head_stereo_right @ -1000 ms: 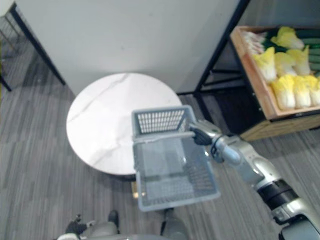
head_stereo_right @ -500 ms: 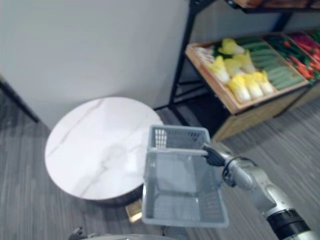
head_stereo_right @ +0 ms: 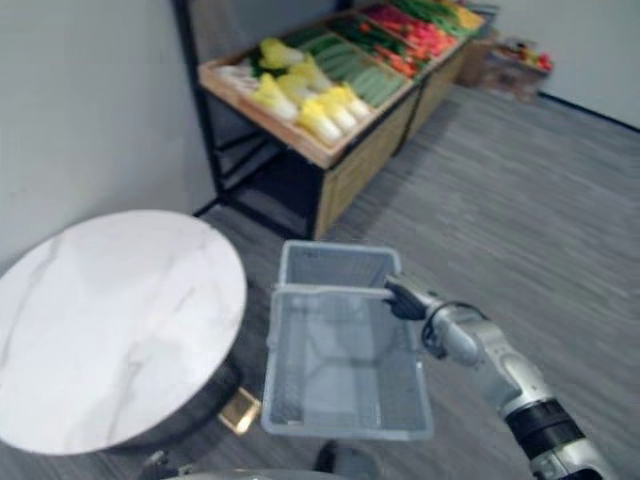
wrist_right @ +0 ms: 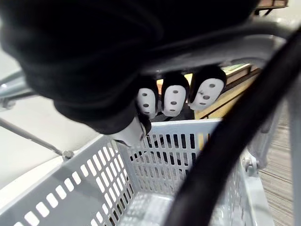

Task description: Pick vegetable in the basket

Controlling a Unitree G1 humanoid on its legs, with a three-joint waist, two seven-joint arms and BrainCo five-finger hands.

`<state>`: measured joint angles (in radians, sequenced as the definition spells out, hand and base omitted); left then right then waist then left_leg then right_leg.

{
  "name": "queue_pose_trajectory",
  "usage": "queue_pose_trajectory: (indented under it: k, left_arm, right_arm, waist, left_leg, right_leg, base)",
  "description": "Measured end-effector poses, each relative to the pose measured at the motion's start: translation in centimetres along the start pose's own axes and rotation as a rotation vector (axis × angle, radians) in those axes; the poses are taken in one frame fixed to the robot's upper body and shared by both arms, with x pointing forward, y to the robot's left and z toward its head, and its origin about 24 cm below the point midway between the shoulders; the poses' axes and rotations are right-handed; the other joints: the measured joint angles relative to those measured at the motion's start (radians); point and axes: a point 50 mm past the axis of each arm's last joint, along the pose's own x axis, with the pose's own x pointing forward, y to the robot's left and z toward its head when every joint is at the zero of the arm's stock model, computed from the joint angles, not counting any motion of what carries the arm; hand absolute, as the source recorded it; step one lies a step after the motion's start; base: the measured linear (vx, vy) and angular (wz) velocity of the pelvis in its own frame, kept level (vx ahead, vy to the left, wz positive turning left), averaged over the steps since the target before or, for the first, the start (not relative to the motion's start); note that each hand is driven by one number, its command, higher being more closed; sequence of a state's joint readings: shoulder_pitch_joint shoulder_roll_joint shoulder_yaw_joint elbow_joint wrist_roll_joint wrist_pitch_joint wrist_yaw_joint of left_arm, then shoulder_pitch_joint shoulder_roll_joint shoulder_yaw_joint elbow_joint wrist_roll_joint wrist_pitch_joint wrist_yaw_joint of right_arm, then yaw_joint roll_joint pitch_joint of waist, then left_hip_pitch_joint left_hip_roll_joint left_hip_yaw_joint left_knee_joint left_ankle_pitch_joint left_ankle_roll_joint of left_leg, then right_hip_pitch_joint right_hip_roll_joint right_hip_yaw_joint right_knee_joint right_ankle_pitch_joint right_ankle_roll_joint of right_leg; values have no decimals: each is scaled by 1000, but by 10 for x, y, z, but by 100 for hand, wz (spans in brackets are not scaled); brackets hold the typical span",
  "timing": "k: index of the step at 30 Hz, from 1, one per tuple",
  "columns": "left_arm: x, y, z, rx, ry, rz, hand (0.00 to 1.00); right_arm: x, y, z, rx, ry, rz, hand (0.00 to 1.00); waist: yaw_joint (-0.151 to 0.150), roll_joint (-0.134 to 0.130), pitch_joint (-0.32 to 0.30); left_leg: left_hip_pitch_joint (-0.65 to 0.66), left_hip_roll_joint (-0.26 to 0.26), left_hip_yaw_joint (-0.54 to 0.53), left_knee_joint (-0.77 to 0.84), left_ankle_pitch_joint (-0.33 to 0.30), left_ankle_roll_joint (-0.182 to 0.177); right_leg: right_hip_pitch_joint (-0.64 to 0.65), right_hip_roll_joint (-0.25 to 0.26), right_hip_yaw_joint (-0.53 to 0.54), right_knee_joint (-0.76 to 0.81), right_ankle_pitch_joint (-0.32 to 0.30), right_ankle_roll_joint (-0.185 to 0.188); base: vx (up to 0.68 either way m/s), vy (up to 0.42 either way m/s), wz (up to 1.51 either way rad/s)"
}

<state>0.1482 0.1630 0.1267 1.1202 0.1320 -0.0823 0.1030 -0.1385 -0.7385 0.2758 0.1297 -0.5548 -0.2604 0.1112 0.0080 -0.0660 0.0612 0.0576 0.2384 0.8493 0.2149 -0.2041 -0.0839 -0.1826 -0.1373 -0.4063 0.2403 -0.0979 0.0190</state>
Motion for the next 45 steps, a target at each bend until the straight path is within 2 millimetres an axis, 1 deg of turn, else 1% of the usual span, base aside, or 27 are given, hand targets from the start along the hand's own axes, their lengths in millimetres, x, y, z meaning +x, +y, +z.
queue_pose_trajectory:
  k: [1,2,4,5,6,7,8,9,10,11,12,16,18,19,20,21,23,26,31,34,36,38,39,41,43,44,45]
  left_arm:
    - [0,-4,1,-2,5,-11,0]
    - [0,-7,1,-1,8,-18,0]
    - [0,-7,1,-6,9,-17,0]
    - [0,-6,1,-16,10,-11,0]
    - [1,-5,1,-17,8,-9,0]
    - [1,-5,3,-18,0,-7,0]
    - [1,-4,2,-18,-1,-7,0]
    - [0,-5,3,-27,-6,-7,0]
    - [-1,-9,2,-34,-10,-14,0]
    - [-1,-11,0,-40,-8,-18,0]
    - [-3,-14,-4,-51,1,-20,0]
    - [-4,-20,-2,-63,-12,-31,0]
    - [-4,-21,1,-67,-22,-32,0]
    - [-4,-23,2,-72,-26,-38,0]
    - [-5,-28,3,-81,-31,-48,0]
    - [-4,-27,4,-82,-35,-46,0]
    - [-2,-21,11,-77,-65,-32,0]
    - [-2,-20,12,-71,-71,-34,0]
    - [-2,-17,12,-37,-73,-34,0]
    - [-2,-19,12,-8,-79,-45,0]
    - [-1,-12,12,31,-84,-36,0]
    - [0,-9,18,53,-99,-31,0]
    - [1,-9,23,52,-111,-29,0]
    - [4,-10,36,51,-144,-31,0]
    - [5,-12,50,55,-180,-34,0]
    - [6,-11,57,52,-205,-29,0]
    - [5,-11,60,51,-217,-25,0]
  right_arm:
    - [-1,3,-1,-4,9,8,100]
    - [-3,7,-1,0,18,18,100]
    - [-4,11,-1,3,20,28,100]
    - [-6,14,-1,5,23,35,100]
    - [-7,14,-1,4,23,35,100]
    - [-7,12,-1,0,20,32,100]
    - [-7,12,0,-2,17,30,100]
    - [-5,8,1,-9,9,20,100]
    - [-2,4,2,-16,2,10,100]
    - [0,2,3,-20,-3,5,100]
    - [4,-2,3,-28,-8,0,100]
    - [1,-6,-5,-55,18,2,100]
    - [-1,-2,-15,-51,61,18,100]
    - [-4,-1,-22,-51,89,29,100]
    - [-9,0,-29,-49,120,38,100]
    - [-12,5,-32,-29,139,37,100]
    - [-27,19,-43,21,206,57,100]
    - [-43,24,-64,81,323,26,100]
    - [-68,37,-93,166,518,-19,100]
    - [-76,51,-100,196,594,-4,100]
    - [-85,68,-98,236,632,23,100]
    - [-97,81,-98,283,673,27,100]
    - [-102,84,-98,304,693,18,100]
    - [-104,82,-101,311,711,-4,100]
    - [-106,79,-105,315,730,-20,100]
    - [-105,78,-105,316,731,-28,100]
    - [-106,79,-105,318,732,-28,100]
  waist:
    - [-10,28,6]
    - [-23,41,7]
    - [-30,46,9]
    - [-30,45,12]
    - [-30,46,14]
    - [-29,47,19]
    - [-29,37,26]
    - [-19,43,30]
    - [-9,48,35]
    - [-2,49,36]
    - [2,56,46]
    - [1,84,65]
    - [1,89,71]
    - [1,104,76]
    - [3,123,85]
    - [8,130,81]
    - [11,103,93]
    - [10,96,89]
    - [5,73,92]
    - [-1,76,90]
    - [-32,51,89]
    - [-38,43,80]
    - [-51,42,78]
    - [-76,49,81]
    - [-84,63,89]
    - [-87,70,96]
    - [-87,70,97]
  left_leg:
    - [1,23,15,-1,21,-7]
    - [2,48,18,18,28,-10]
    - [-2,95,13,97,34,-5]
    - [-8,155,5,220,49,6]
    - [-14,181,-10,279,62,12]
    - [-36,222,-67,394,103,50]
    - [-57,233,-106,447,128,69]
    - [-103,209,-221,518,108,64]
    - [-137,138,-352,528,73,44]
    - [-150,98,-412,516,57,33]
    - [-164,15,-520,455,25,15]
    - [-193,-86,-687,158,19,17]
    - [-212,-113,-763,2,46,11]
    - [-214,-117,-804,-94,99,6]
    - [-209,-114,-822,-143,208,-20]
    - [-205,-124,-812,-145,222,-7]
    - [-203,-174,-797,-145,208,18]
    - [-202,-219,-779,-146,189,48]
    - [-156,-263,-734,-145,132,89]
    - [-118,-252,-716,-154,100,116]
    - [-49,-270,-724,-184,93,131]
    - [-15,-272,-740,-191,82,152]
    - [-11,-270,-757,-191,77,161]
    - [-3,-256,-780,-192,71,164]
    - [11,-242,-785,-190,51,160]
    - [28,-233,-784,-187,40,140]
    - [40,-231,-784,-185,34,132]
  right_leg:
    - [21,42,7,-73,40,-15]
    - [42,73,16,-113,61,-24]
    - [67,102,32,-138,65,-32]
    - [98,123,55,-154,61,-41]
    - [110,131,69,-157,56,-50]
    - [133,142,100,-163,48,-61]
    - [140,146,126,-167,48,-62]
    - [145,147,185,-168,47,-61]
    - [140,144,256,-167,51,-61]
    - [134,143,293,-168,52,-64]
    - [134,144,357,-176,56,-59]
    - [116,154,438,-167,58,-54]
    - [103,152,470,-166,59,-46]
    - [99,154,485,-161,58,-31]
    - [94,159,503,-147,53,-1]
    - [92,151,509,-138,47,8]
    - [99,95,504,-153,42,42]
    - [111,48,501,-188,50,67]
    - [109,8,529,-135,20,123]
    - [0,33,522,125,19,125]
    - [-71,31,517,366,34,120]
    - [-118,27,509,459,12,82]
    - [-137,27,476,445,-12,48]
    - [-151,35,426,322,-18,37]
    - [-166,38,413,162,2,55]
    - [-166,35,420,29,29,89]
    - [-165,30,419,-31,47,89]
  base:
    - [-6,-219,-44]
    - [3,-244,-43]
    - [20,-196,-37]
    - [15,-131,-41]
    - [1,-192,-63]
    - [-12,-110,-58]
    - [-9,-119,-103]
    - [37,-27,-134]
    - [48,0,-156]
    - [75,27,-186]
    - [54,42,-152]
    - [76,123,-103]
    - [97,177,-58]
    - [144,228,-49]
    - [173,252,-46]
    - [193,277,-26]
    - [180,273,4]
    - [135,230,0]
    - [96,132,-30]
    - [25,69,-38]
    - [57,64,10]
    - [157,37,17]
    - [178,18,25]
    - [197,-9,30]
    - [247,-46,11]
    - [282,-65,6]
    - [341,-100,14]
